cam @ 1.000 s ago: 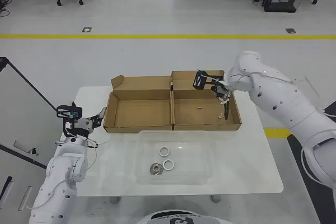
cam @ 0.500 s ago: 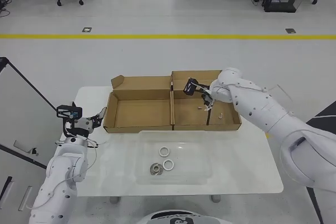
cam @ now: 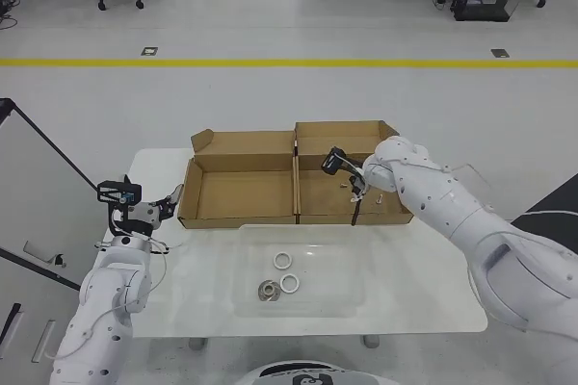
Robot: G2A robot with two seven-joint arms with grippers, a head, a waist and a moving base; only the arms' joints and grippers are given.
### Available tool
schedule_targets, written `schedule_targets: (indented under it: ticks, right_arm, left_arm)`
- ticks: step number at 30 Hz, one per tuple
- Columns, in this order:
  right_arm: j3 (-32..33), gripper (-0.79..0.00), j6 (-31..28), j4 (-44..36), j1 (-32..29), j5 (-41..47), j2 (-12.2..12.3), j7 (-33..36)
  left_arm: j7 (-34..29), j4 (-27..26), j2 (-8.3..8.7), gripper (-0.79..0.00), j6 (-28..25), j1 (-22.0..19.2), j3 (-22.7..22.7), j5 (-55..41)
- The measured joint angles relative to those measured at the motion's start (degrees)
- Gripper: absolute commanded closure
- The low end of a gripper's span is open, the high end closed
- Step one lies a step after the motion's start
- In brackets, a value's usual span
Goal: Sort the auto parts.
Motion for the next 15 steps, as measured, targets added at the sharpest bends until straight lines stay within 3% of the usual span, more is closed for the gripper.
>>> schedule_targets:
  ticks: [15]
  right_arm:
    - [1.27, 0.0, -1.64, 1.43, -1.44, -1.89, -1.16, 1.3]
  left_arm:
    - [0.0, 0.0, 0.0, -0.785, 0.0, 0.0, 0.0, 0.0]
